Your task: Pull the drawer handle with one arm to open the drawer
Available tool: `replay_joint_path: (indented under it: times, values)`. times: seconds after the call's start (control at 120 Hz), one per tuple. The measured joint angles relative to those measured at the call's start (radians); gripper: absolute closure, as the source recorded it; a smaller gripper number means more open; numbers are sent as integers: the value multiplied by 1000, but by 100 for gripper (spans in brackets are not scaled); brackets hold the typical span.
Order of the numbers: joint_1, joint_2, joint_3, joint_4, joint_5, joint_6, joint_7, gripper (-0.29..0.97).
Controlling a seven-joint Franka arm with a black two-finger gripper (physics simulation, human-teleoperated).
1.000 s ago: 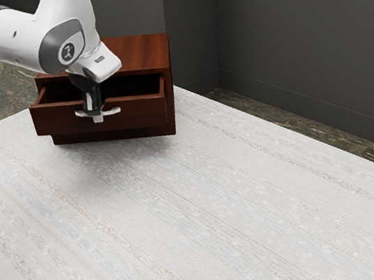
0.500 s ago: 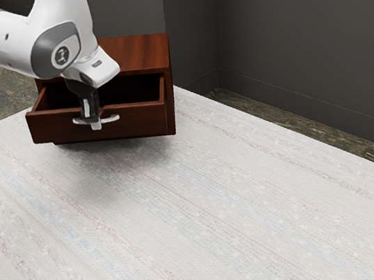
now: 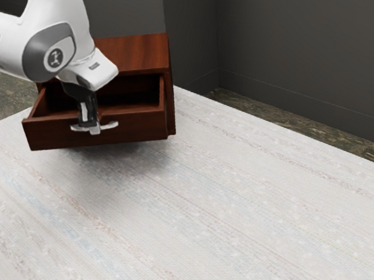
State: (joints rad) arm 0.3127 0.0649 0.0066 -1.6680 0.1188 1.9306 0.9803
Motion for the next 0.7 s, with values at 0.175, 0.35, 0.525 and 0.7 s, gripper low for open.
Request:
replay_joint_path:
  times: [0.175,0.35,0.525,0.7]
  values:
    - [2,-14,-5,-23,1,7,-11,79]
    - [7,-15,-7,-27,1,9,-25,77]
    - [5,-35,-6,-31,-2,1,-33,65]
    - [17,-76,-15,-35,-3,-24,-38,43]
